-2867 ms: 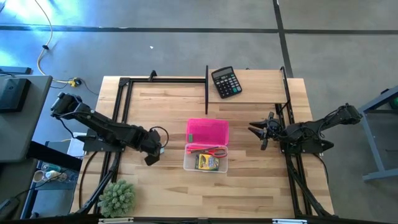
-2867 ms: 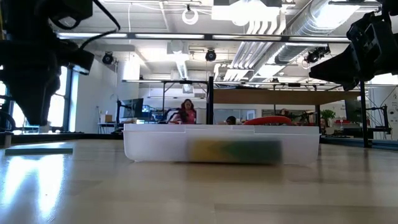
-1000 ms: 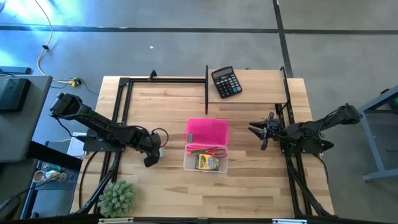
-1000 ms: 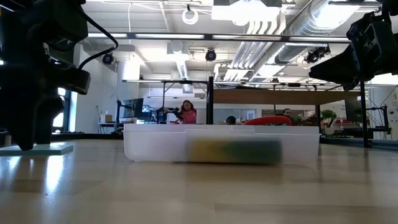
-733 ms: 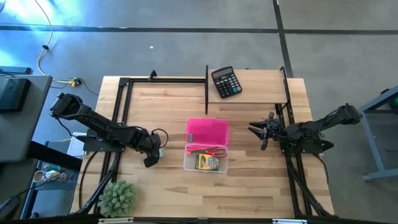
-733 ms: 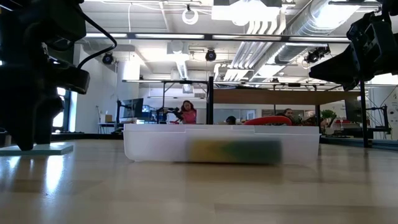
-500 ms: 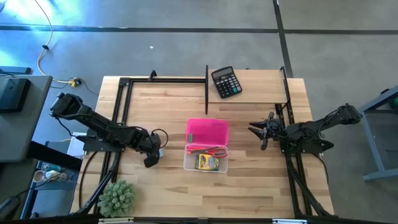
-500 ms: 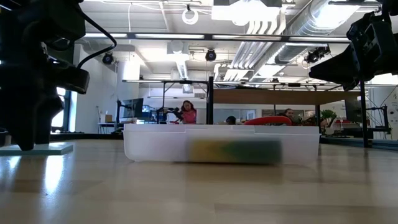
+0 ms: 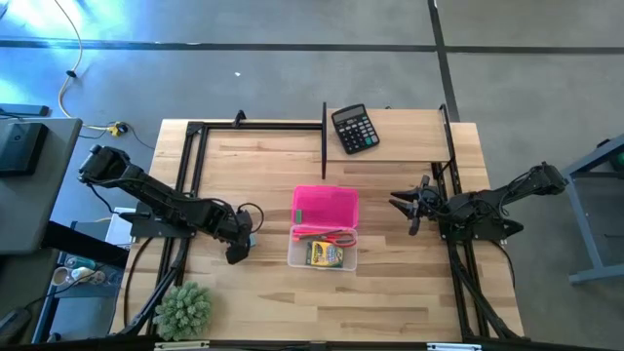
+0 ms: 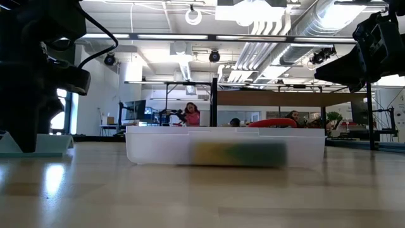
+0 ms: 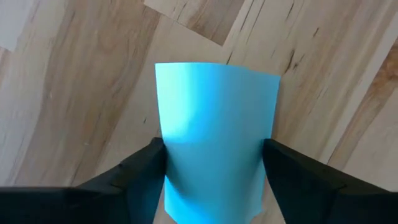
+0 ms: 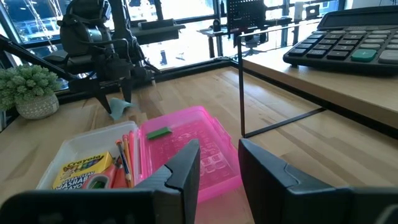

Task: Pack school essentials
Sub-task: Put the blue sticky note into the pink supply box

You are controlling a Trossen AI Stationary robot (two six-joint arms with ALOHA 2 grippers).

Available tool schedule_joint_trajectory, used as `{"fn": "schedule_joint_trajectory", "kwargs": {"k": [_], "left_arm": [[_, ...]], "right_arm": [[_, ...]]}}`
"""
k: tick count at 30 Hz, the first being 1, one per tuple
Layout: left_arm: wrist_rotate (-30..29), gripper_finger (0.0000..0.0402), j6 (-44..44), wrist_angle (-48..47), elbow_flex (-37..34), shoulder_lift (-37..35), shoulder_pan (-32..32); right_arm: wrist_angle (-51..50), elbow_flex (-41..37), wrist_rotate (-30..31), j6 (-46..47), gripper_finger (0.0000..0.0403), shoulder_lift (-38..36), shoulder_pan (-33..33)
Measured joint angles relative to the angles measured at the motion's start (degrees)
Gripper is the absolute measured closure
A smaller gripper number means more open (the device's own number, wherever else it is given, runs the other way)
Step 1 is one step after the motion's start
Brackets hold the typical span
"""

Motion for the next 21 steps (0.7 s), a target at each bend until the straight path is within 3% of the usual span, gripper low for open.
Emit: {"fn": "schedule_joint_trajectory", "kwargs": {"k": [13,21], "left_arm": [[-4.6,0.0229,7.0,0.1,5.5,0.3,0.0],[-7.9,0.0243,14.6,3.4,11.2,0.2,0.0]], "right_arm": [[0.0,0.0,0.0,0.0,0.03,0.0,0.0],[0.0,0.0,0.0,0.0,0.03,0.0,0.0]]}}
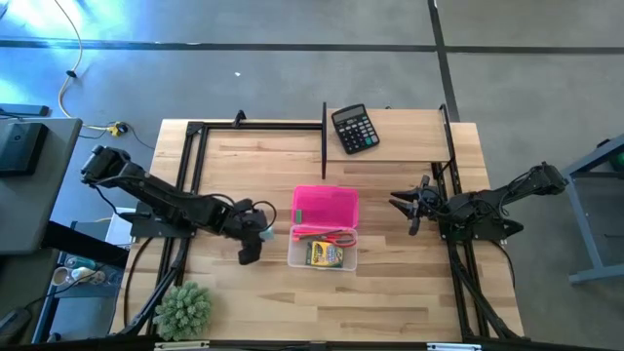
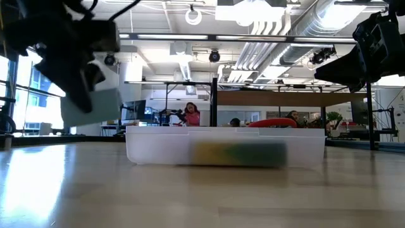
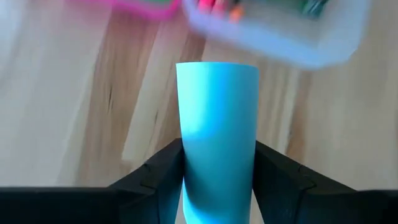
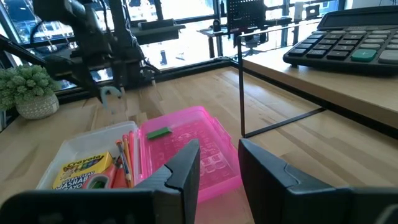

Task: Pack school essentials
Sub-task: Put the blue sticky note into the pink supply box

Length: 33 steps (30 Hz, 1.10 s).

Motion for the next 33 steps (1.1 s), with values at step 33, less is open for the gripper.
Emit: {"fn": "schedule_joint_trajectory", "kwargs": {"k": [33], "left_arm": [[9.7,0.0223,16.7,6.7,25.0,26.0,4.3]], "right_arm": [[0.0,0.0,0.0,0.0,0.03,0.6,0.0]]}}
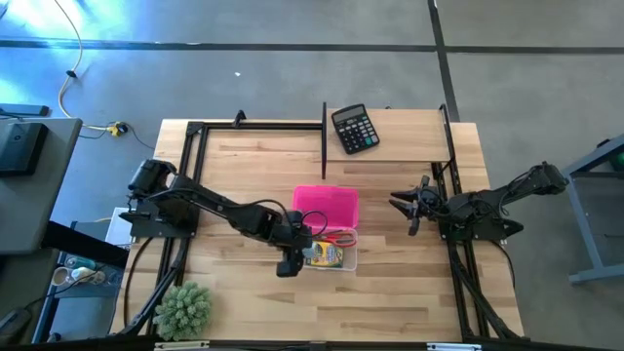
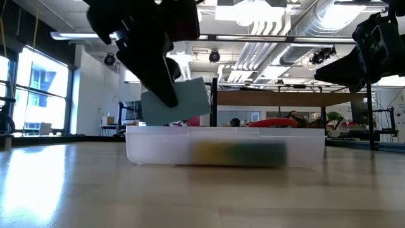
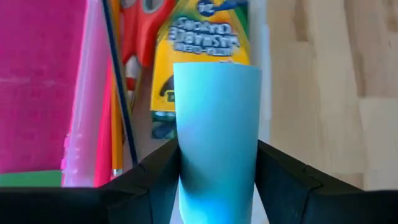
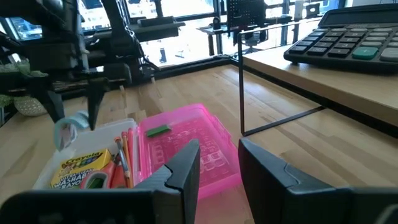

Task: Pack school essentials
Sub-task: Put the blue sticky note into the pink supply box, then close the pink supply box

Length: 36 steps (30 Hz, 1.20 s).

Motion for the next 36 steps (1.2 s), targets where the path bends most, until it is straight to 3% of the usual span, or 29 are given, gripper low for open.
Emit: {"fn": "schedule_joint_trajectory", "kwargs": {"k": [16,25,36], "left_arm": [[0.3,0.0079,-1.9,-2.6,0.1,1.0,2.0],[-0.2,0.0071,-1.4,-4.4,0.1,-1.0,2.5],[-9.7,0.0071,3.1,-2.5,-2.4,-11.7,-2.9]], "right_arm": [[0.0,0.0,0.0,0.0,0.03,0.2,0.0],[0.0,0.0,0.0,0.0,0.03,0.2,0.0],[0.0,0.0,0.0,0.0,0.03,0.2,0.0]]}}
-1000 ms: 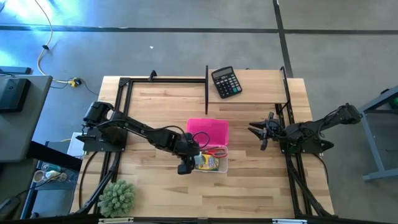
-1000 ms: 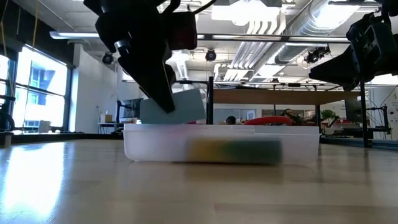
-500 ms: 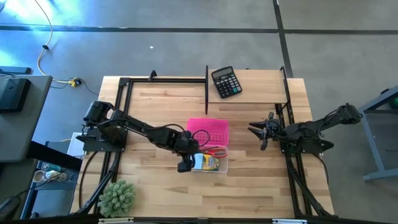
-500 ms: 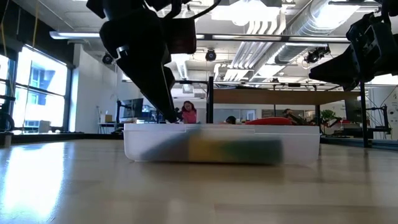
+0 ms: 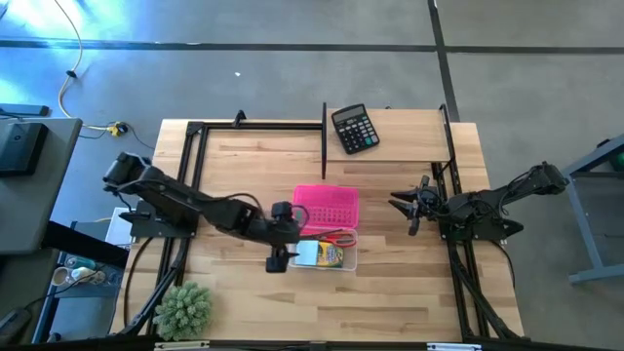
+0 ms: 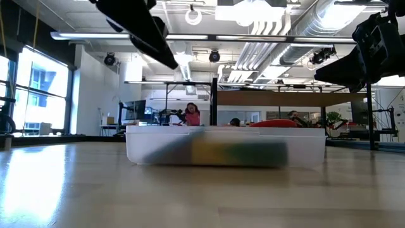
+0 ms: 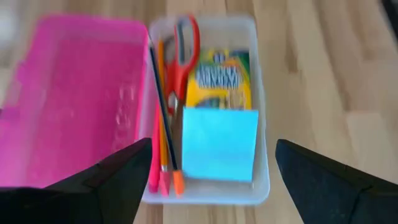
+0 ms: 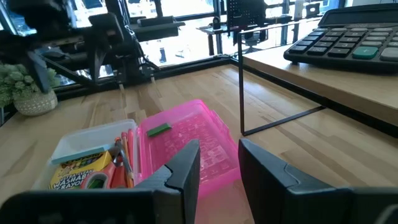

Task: Pack school essentials
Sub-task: Close the pink supply box

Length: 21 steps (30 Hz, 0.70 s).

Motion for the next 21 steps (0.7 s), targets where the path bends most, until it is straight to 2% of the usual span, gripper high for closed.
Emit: {"fn": "schedule_joint_trajectory", "kwargs": {"k": [9,13,21], "left_arm": [[1.7,0.0071,0.9,12.7,-12.6,-12.1,-0.1],[2.0,0.0071,1.0,12.7,-15.1,-14.9,0.3],[2.6,0.0071,2.1,10.2,-15.7,-15.7,6.3]], "right_arm": [[0.0,0.0,0.0,0.0,0.03,0.1,0.0],[0.0,0.0,0.0,0.0,0.03,0.1,0.0],[0.0,0.0,0.0,0.0,0.03,0.1,0.0]]}}
